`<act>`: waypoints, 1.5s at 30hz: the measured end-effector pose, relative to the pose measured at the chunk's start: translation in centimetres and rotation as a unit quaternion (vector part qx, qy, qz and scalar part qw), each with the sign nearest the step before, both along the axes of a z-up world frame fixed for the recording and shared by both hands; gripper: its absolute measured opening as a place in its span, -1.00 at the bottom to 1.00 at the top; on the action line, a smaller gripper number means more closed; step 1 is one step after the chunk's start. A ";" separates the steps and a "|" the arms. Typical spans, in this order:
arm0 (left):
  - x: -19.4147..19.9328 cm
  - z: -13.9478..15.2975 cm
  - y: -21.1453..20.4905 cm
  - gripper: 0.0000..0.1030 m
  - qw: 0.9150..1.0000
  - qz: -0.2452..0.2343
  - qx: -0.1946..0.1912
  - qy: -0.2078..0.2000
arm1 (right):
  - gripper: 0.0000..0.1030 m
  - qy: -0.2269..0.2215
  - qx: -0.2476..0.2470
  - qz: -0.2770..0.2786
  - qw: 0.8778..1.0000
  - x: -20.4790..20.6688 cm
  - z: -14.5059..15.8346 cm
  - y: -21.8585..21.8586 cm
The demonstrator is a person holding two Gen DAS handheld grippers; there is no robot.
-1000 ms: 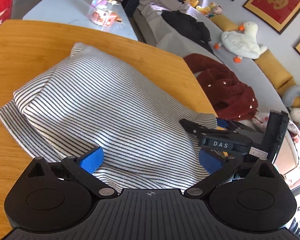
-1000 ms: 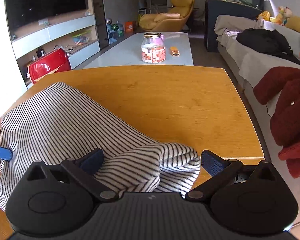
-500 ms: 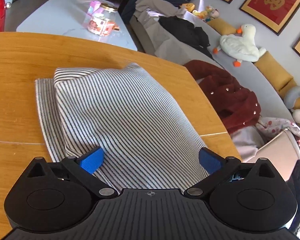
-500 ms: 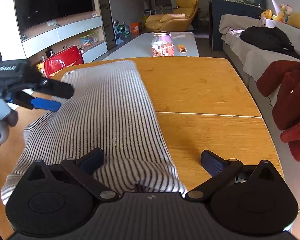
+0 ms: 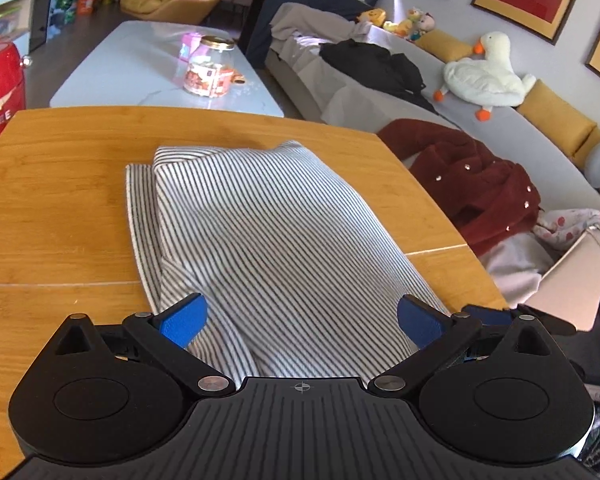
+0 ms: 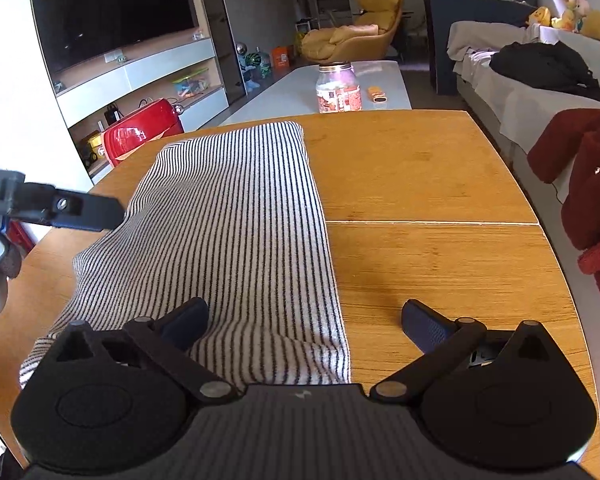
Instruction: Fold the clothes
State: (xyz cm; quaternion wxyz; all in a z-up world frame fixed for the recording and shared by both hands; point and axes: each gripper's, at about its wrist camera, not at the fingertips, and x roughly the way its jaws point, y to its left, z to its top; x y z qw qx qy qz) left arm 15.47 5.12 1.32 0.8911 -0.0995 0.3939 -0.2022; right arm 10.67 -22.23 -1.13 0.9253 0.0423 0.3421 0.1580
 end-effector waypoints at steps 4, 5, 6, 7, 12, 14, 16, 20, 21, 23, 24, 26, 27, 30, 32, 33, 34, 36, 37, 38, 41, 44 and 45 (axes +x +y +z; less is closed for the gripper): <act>-1.3 -0.2 1.2 1.00 1.000 0.004 -0.006 0.017 | 1.00 -0.053 0.018 -0.028 0.998 -0.3 2.5 -1.4; -1.4 -0.4 1.6 1.00 1.000 0.007 -0.011 0.024 | 1.00 -0.064 0.020 -0.029 0.997 -0.1 3.2 -1.5; -1.3 -0.6 1.8 1.00 0.999 0.010 -0.016 0.029 | 1.00 -0.076 0.022 -0.030 0.996 0.1 3.9 -1.6; -1.2 -0.9 2.0 1.00 0.999 0.012 -0.020 0.033 | 1.00 -0.079 0.020 -0.026 0.996 0.4 4.3 -1.4; -0.4 -2.3 1.8 1.00 0.999 0.014 -0.023 0.046 | 1.00 -0.046 -0.062 0.017 0.997 2.8 1.7 2.0; 0.0 -2.6 1.6 1.00 0.999 0.014 -0.017 0.043 | 1.00 -0.050 -0.117 0.022 0.992 2.5 -0.4 3.3; 0.3 -2.7 1.3 1.00 0.999 0.015 -0.007 0.033 | 1.00 -0.055 -0.116 0.021 0.992 1.9 -0.2 3.2; 1.4 -2.8 0.6 1.00 1.000 0.011 0.005 0.021 | 1.00 -0.044 -0.109 0.021 0.993 1.0 -0.3 2.6; 1.7 -2.8 0.3 1.00 1.000 0.009 0.007 0.018 | 1.00 -0.037 -0.099 0.018 0.994 0.8 -0.3 2.3; 2.3 -2.8 -0.3 1.00 1.000 0.004 0.014 0.012 | 1.00 -0.022 -0.081 0.011 0.996 0.4 -0.5 1.7; 2.6 -2.8 -0.6 1.00 1.000 0.001 0.019 0.009 | 1.00 -0.013 -0.070 0.005 0.997 0.3 -0.5 1.5; 3.3 -2.9 -1.1 1.00 1.000 -0.003 0.029 0.001 | 1.00 0.003 -0.053 -0.002 0.999 -0.2 -0.6 1.3; 3.7 -2.9 -1.3 1.00 0.999 -0.004 0.034 -0.003 | 1.00 0.006 -0.048 -0.002 0.999 -0.4 -0.7 1.4; 4.9 -2.9 -1.5 1.00 0.999 0.004 0.040 -0.006 | 1.00 0.010 -0.043 -0.003 0.999 -1.2 -0.7 2.1; 5.4 -2.8 -1.3 1.00 0.999 0.011 0.039 -0.003 | 1.00 0.004 -0.050 0.000 0.999 -1.6 -0.5 2.4; 5.5 -2.6 -1.2 1.00 0.999 0.015 0.037 0.000 | 1.00 0.000 -0.051 0.003 0.999 -1.8 -0.2 2.3; 5.1 -2.2 -0.9 1.00 0.999 0.015 0.036 -0.004 | 1.00 -0.005 -0.053 0.006 0.999 -2.1 0.1 2.1; 4.1 -1.4 -0.4 1.00 0.999 0.014 0.033 -0.012 | 1.00 -0.020 -0.054 0.008 0.998 -2.6 1.0 1.6; 3.4 -0.9 -0.2 1.00 0.999 0.013 0.029 -0.017 | 1.00 -0.029 -0.058 0.002 0.998 -2.8 1.4 1.2; 2.5 -0.3 0.1 1.00 1.000 0.008 0.020 -0.022 | 1.00 -0.039 -0.062 -0.003 0.997 -3.0 1.9 0.9; 0.0 1.1 0.6 1.00 0.999 -0.011 0.002 -0.035 | 1.00 -0.053 -0.082 -0.017 0.995 -3.2 2.3 0.3; -1.8 1.4 0.2 1.00 0.999 -0.039 0.008 -0.037 | 1.00 -0.031 -0.110 -0.015 0.993 -2.7 0.7 0.7; -2.2 1.2 -0.1 1.00 0.998 -0.046 0.013 -0.032 | 1.00 -0.025 -0.116 -0.012 0.993 -2.6 0.1 0.9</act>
